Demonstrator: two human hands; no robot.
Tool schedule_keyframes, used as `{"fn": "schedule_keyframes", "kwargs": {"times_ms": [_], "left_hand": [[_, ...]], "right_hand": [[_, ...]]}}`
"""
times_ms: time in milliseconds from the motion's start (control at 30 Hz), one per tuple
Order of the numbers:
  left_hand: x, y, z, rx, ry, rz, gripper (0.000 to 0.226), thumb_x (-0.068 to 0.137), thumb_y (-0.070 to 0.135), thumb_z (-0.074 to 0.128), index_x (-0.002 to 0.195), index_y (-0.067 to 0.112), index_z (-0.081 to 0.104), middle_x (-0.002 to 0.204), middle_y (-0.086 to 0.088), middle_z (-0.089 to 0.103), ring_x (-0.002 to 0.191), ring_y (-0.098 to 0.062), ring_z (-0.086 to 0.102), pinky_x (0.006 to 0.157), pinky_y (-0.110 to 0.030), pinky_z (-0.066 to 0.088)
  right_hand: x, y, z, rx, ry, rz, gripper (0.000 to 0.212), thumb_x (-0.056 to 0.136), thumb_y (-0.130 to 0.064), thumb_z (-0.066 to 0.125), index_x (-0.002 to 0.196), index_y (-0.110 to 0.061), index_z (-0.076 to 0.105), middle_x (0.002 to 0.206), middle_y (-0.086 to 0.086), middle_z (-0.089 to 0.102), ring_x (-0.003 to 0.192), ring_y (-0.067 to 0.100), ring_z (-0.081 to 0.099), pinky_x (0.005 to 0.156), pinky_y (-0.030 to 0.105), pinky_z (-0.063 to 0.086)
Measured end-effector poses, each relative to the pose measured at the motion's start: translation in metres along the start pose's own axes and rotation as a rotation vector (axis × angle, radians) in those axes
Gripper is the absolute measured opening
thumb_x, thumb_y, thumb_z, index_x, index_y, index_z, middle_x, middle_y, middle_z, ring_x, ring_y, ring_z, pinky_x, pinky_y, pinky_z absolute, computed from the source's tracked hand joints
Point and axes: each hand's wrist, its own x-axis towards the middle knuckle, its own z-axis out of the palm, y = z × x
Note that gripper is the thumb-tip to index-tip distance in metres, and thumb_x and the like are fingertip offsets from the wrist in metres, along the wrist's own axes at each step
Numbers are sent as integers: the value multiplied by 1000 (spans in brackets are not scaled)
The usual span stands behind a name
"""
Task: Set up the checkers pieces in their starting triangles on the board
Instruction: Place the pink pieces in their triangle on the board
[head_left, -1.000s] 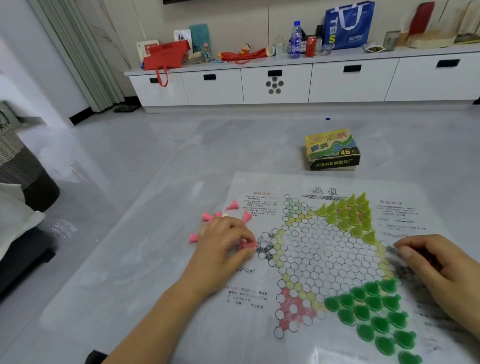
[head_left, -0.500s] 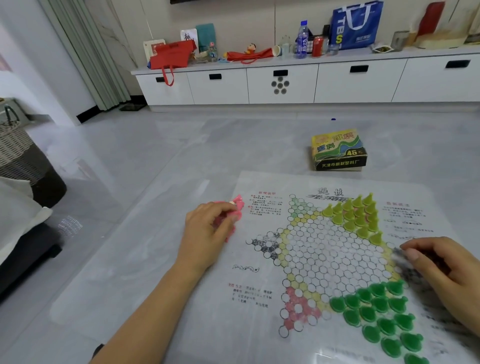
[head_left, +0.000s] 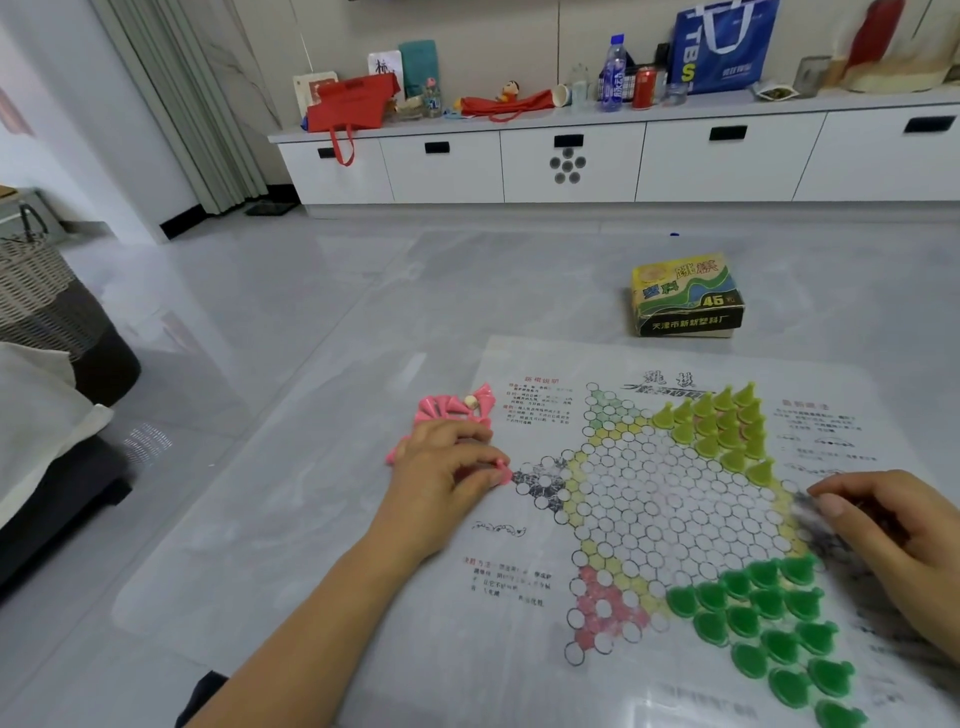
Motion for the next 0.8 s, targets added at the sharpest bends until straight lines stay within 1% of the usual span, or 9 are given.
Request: {"fn": "schedule_keyframes", "kwargs": {"times_ms": [100, 333, 400, 500, 567, 600, 667, 733, 800], "left_hand": [[0, 1, 0, 1, -15, 1, 46, 70, 56, 45, 90, 25, 73, 106, 15, 58, 109, -10, 44, 100, -40, 34], [-2, 4, -5, 26, -23, 2, 52, 69, 53, 45, 104, 22, 67, 106, 10, 61, 107, -8, 45, 96, -24, 31], [-2, 5, -11, -3, 27, 3, 42, 70, 45, 47, 100, 23, 68, 102, 15, 61, 104, -7, 47, 95, -21, 32], [1, 2, -30, -19, 167, -81, 18, 77, 22, 57, 91, 22, 69, 92, 19, 61, 95, -6, 46, 85, -6, 31], [1, -1, -41, 17, 206, -169, 16, 80, 8, 60, 88, 19, 68, 91, 8, 62, 93, -12, 48, 76, -7, 33], [1, -2, -43, 22, 196, -193, 15, 80, 7, 61, 88, 18, 68, 90, 5, 62, 91, -14, 51, 73, -7, 33], [0, 3, -41, 39, 161, -171, 9, 79, 19, 63, 85, 17, 70, 85, 2, 62, 87, -19, 54, 74, -14, 36], [-1, 9, -33, 111, 94, -107, 28, 72, 40, 58, 81, 17, 72, 80, -2, 64, 82, -23, 55, 77, -29, 41], [0, 11, -23, 229, 44, -51, 33, 69, 45, 58, 80, 17, 72, 80, -4, 66, 81, -27, 55, 76, -36, 40]], "right_hand": [[1, -1, 0, 0, -9, 14, 48, 65, -86, 28, 84, -50, 54, 96, -21, 56, 87, 8, 54, 68, 23, 43], [1, -8, -2, -12, 2, 5, 47, 61, -90, 23, 83, -58, 51, 98, -28, 52, 91, 0, 51, 70, 11, 40], [1, -9, -2, -13, 7, -3, 47, 61, -90, 23, 83, -58, 50, 99, -28, 52, 92, -1, 51, 70, 11, 40], [0, -6, 0, -27, 8, -14, 47, 62, -89, 24, 84, -56, 51, 98, -26, 53, 91, 3, 52, 70, 16, 41], [1, -4, 0, -34, 6, -16, 48, 63, -89, 25, 83, -55, 52, 97, -23, 54, 90, 5, 53, 70, 20, 42], [1, -3, 0, -35, 5, -14, 48, 63, -88, 26, 83, -54, 52, 96, -23, 54, 89, 6, 53, 70, 21, 42], [1, -3, 0, -40, 7, -11, 48, 63, -88, 26, 83, -54, 53, 93, -23, 54, 88, 6, 53, 69, 23, 41], [1, -2, 0, -40, 9, -11, 47, 64, -87, 27, 83, -54, 53, 93, -24, 54, 87, 6, 53, 69, 23, 41], [1, -3, 0, -39, 7, -14, 46, 64, -87, 27, 83, -54, 53, 95, -24, 54, 88, 6, 53, 69, 22, 41]]}}
